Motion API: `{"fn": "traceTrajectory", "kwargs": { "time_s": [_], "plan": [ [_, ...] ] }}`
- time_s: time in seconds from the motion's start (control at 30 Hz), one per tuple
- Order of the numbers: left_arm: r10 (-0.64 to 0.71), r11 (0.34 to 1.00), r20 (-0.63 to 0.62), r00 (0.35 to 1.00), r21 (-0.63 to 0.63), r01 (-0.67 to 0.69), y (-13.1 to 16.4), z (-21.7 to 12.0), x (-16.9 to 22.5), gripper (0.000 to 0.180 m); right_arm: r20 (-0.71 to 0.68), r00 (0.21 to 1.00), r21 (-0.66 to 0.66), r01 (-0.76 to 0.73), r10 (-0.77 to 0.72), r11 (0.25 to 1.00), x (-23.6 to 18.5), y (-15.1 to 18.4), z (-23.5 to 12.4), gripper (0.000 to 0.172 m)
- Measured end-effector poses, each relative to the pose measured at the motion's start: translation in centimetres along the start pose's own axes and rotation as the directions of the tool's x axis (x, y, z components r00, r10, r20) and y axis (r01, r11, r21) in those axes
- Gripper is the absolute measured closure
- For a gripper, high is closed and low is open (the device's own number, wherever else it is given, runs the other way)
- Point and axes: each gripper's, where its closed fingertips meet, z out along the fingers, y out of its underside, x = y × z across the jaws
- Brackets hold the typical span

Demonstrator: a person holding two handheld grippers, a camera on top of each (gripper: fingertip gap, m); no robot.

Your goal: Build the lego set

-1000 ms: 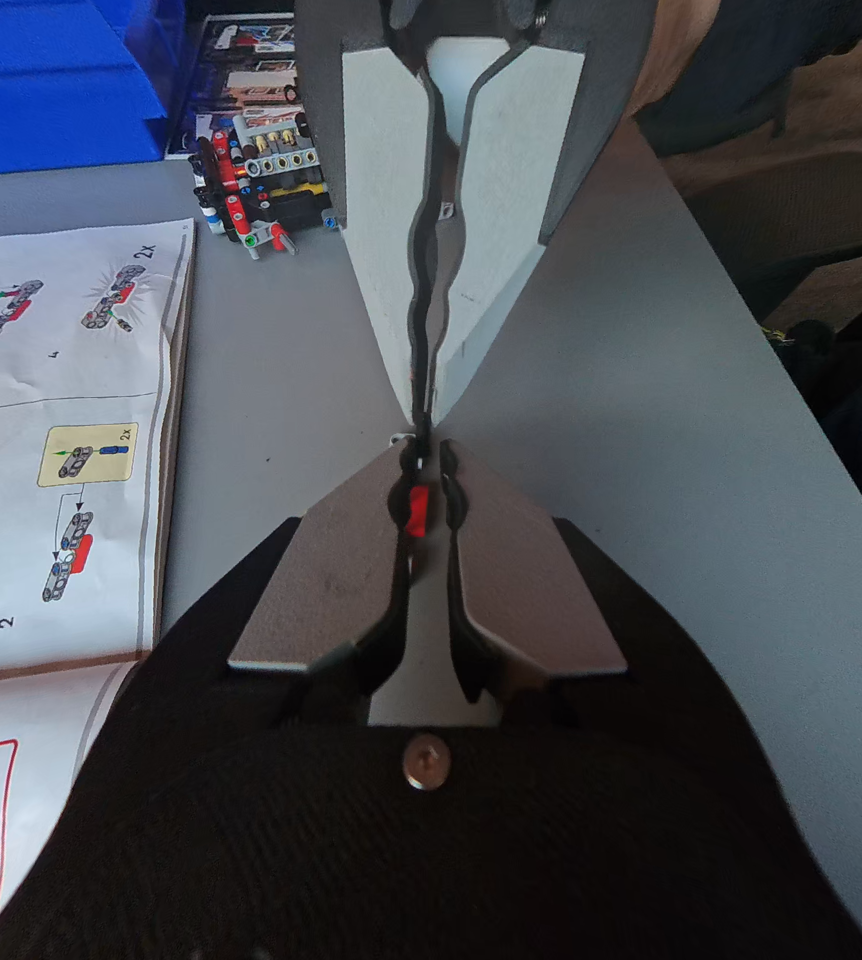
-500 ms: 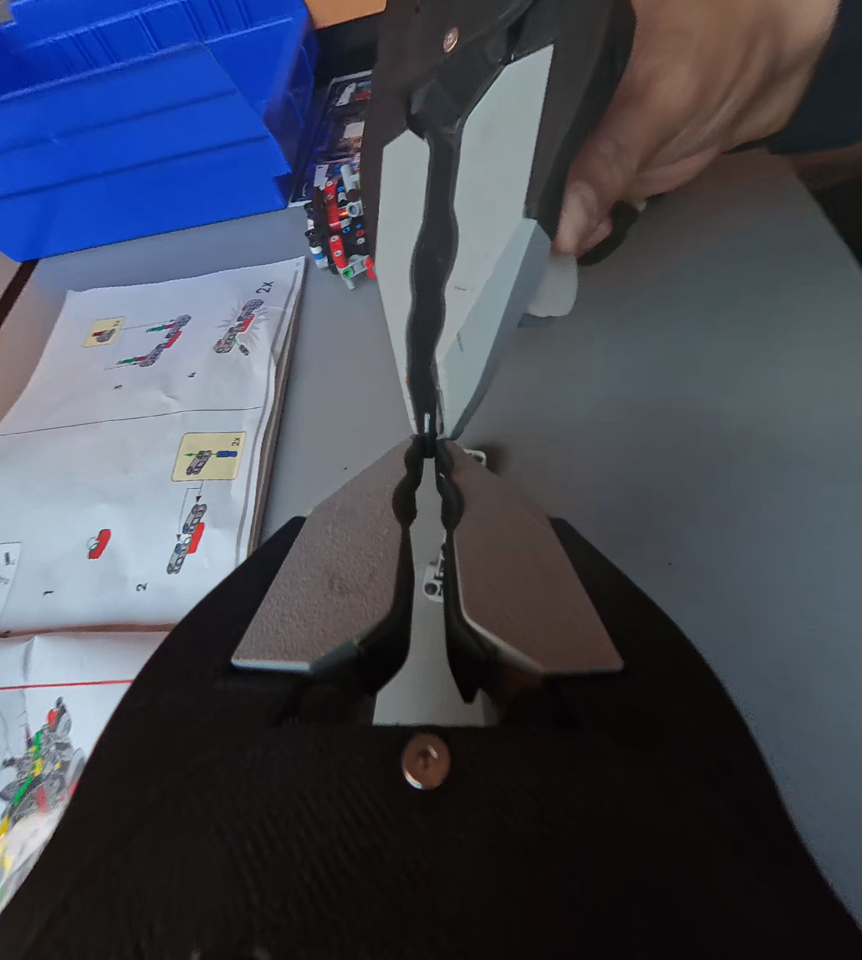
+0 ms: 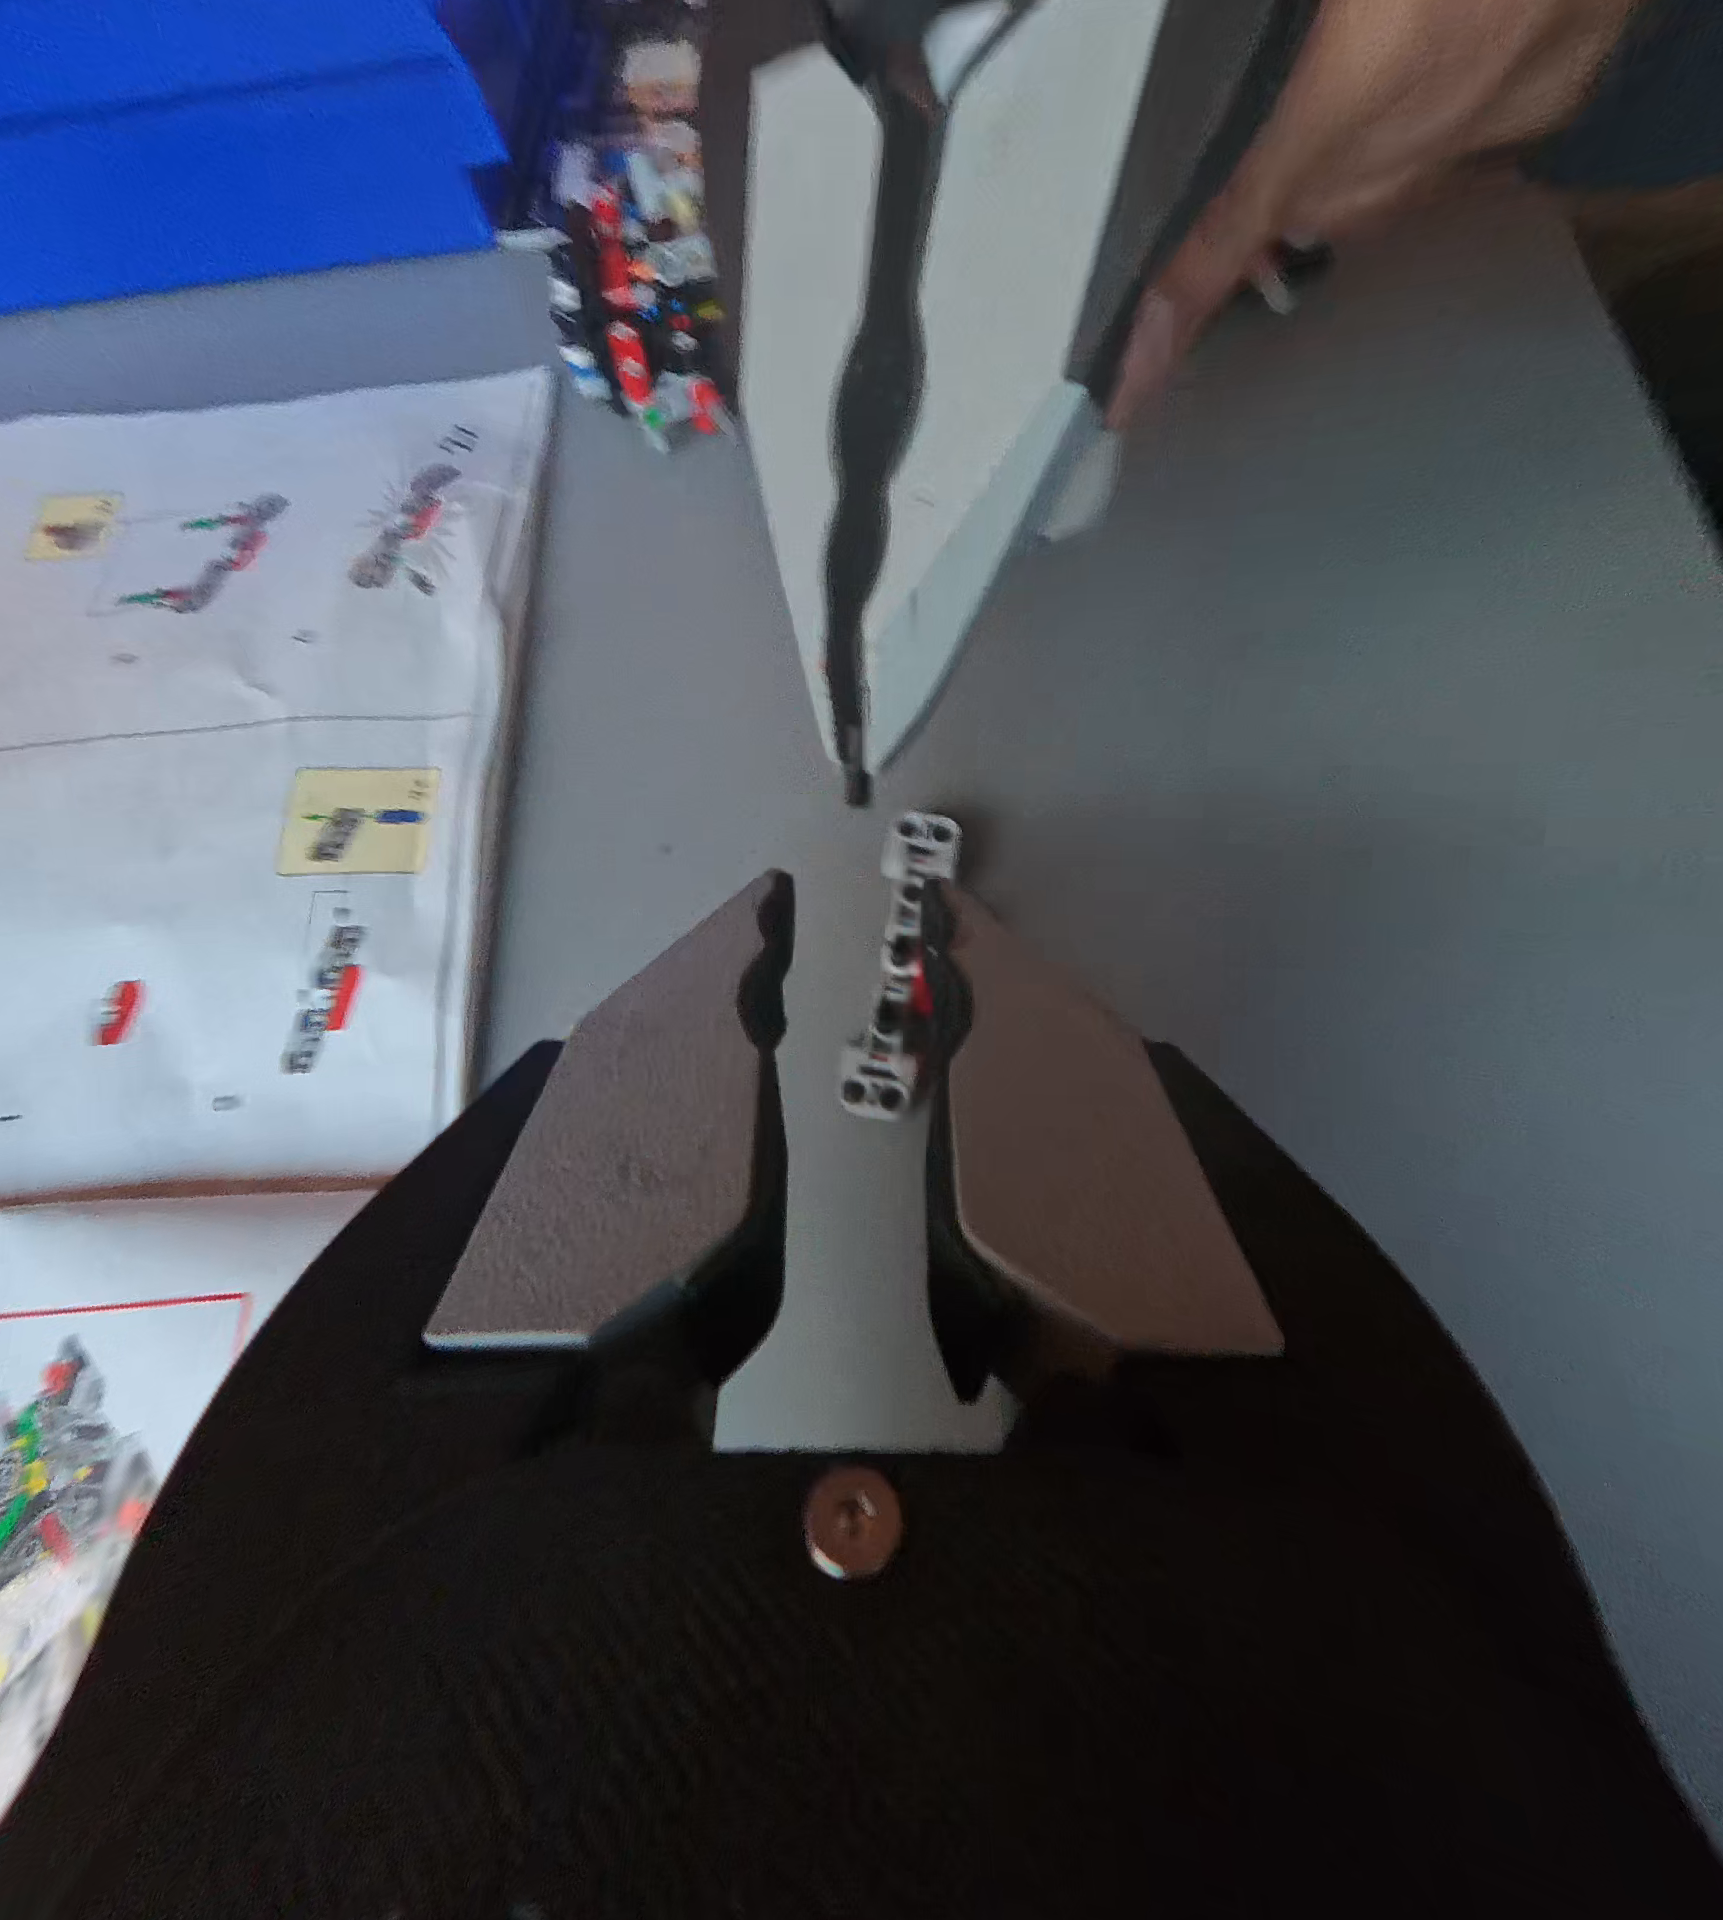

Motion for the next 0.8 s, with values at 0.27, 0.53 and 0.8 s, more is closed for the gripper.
{"fn": "traceTrajectory", "kwargs": {
  "time_s": [0.27,0.53,0.8],
  "plan": [
    [-0.010,0.994,-0.120,0.993,-0.105,-0.003,2.8,1.5,1.1,0.152,0.001,0.906,-0.411,0.387,-0.424,0.826,-0.1,2.5,1.3,0.170],
    [-0.020,0.997,-0.168,0.986,-0.075,0.007,3.1,2.1,1.3,0.166,0.069,0.867,-0.489,0.461,-0.494,0.740,0.0,2.8,2.0,0.171],
    [-0.015,0.997,-0.174,0.985,-0.072,0.002,3.1,2.1,1.3,0.166,0.118,0.836,-0.544,0.506,-0.536,0.670,0.1,3.0,2.3,0.170]
  ]
}}
